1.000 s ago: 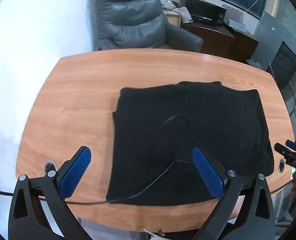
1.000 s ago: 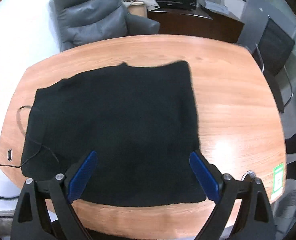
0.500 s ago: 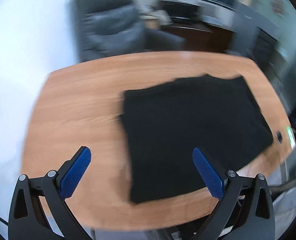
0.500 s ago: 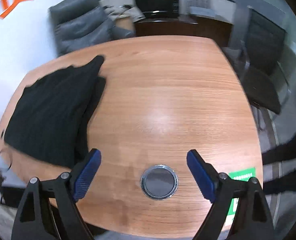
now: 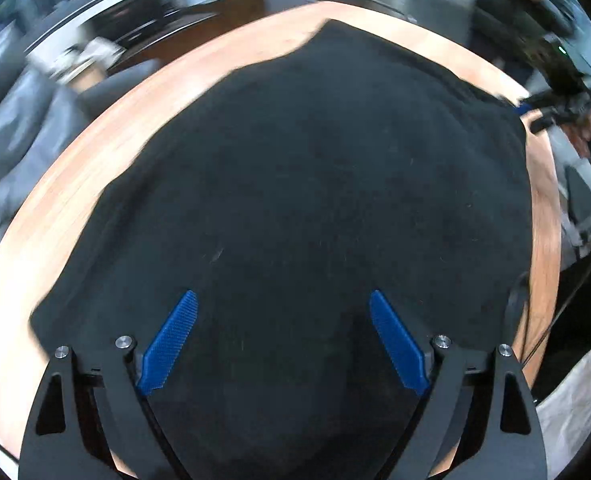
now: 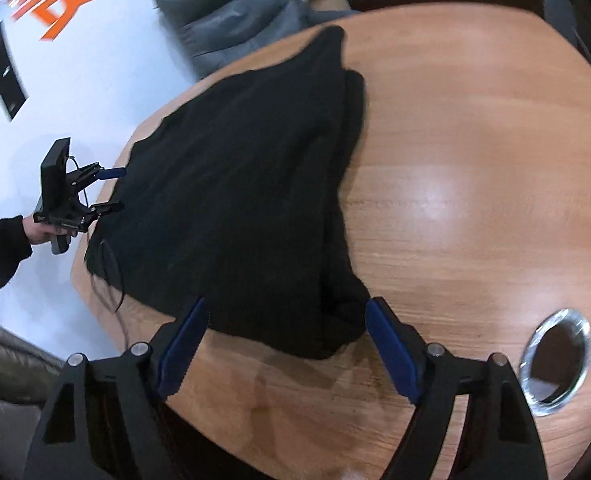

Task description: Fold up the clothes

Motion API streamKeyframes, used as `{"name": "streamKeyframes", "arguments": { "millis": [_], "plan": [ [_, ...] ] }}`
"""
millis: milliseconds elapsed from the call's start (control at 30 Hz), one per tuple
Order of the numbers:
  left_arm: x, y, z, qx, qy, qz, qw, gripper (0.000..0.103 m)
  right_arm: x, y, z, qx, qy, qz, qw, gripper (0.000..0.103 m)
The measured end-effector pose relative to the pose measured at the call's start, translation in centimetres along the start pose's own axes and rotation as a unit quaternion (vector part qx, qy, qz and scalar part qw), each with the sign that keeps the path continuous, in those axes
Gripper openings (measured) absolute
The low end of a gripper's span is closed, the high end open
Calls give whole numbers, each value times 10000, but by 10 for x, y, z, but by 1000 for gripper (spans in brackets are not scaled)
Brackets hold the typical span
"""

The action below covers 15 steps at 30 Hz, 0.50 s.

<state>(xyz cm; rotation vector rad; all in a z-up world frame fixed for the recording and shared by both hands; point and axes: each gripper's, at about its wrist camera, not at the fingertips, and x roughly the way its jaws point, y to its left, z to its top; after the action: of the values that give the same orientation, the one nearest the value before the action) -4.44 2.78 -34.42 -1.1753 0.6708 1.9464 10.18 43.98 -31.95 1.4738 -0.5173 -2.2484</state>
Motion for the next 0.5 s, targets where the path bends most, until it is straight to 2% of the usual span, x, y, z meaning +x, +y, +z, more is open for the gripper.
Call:
{"name": "streamKeyframes", "arguments": {
  "millis": [133,267,400,500],
  "plan": [
    [26,-2,6,517,-21,-341,9981,93,15,-7,-5,210,-73,-97,9997,84],
    [34,3,9,589,-118,-547,9967,97,24,0,-1,167,-284,-246,9992,75],
    [40,7,12,516,-192,-638,9964,103,40,6,13,471,-135,-251,9985,40],
    [43,5,16,461,-245,-620,9967,103,32,7,18,734,-252,-149,9969,27]
  ]
}}
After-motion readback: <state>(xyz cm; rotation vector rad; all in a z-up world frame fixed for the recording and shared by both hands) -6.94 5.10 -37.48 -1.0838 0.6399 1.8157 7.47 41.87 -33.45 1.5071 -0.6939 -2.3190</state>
